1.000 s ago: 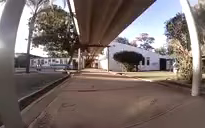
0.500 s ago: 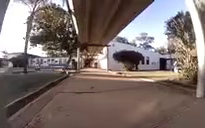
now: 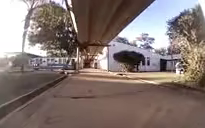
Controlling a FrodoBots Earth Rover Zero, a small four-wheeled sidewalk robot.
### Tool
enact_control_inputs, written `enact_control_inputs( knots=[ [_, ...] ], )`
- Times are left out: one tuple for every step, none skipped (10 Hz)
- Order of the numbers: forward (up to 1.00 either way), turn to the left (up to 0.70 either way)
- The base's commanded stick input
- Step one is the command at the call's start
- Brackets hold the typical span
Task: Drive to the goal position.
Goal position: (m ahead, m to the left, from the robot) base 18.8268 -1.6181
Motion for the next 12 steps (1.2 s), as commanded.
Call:
enact_control_inputs(
  knots=[
    [0.70, 0.00],
    [0.70, 0.00],
    [0.70, 0.32],
    [0.70, 0.16],
    [0.70, 0.00],
    [0.70, 0.00],
    [0.70, 0.00],
    [0.70, 0.00],
    [0.70, 0.00],
    [0.70, 0.00],
    [0.70, 0.00],
    [0.70, 0.00]
  ],
)
